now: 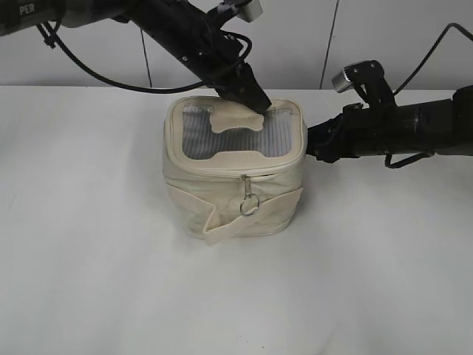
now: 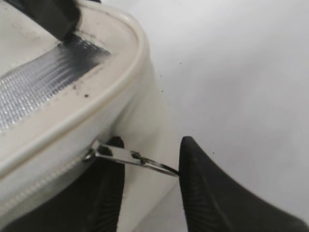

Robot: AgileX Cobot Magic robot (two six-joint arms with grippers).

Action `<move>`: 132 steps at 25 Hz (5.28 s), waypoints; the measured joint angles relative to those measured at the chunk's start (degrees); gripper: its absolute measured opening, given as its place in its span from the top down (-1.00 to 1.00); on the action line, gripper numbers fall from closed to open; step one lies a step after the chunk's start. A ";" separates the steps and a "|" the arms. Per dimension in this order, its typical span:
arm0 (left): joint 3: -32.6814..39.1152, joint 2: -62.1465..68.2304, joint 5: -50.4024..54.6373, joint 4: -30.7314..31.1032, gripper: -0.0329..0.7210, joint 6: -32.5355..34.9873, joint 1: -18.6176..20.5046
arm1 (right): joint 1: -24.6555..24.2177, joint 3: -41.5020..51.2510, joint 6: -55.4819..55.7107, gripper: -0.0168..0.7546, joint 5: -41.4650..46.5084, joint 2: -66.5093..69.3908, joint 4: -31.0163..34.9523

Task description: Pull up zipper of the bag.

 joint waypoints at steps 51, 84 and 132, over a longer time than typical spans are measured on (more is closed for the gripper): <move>-0.11 0.00 -1.01 1.68 0.80 -5.93 -0.09 | 0.29 -1.99 9.34 0.11 -2.37 1.52 -0.33; -0.16 0.00 -0.79 2.15 0.80 -7.56 -0.20 | 0.29 15.49 18.43 0.93 1.48 -12.20 -9.91; 0.64 -14.52 1.77 10.99 0.34 -27.40 3.55 | -0.41 15.24 72.51 -0.46 10.51 -29.97 -48.55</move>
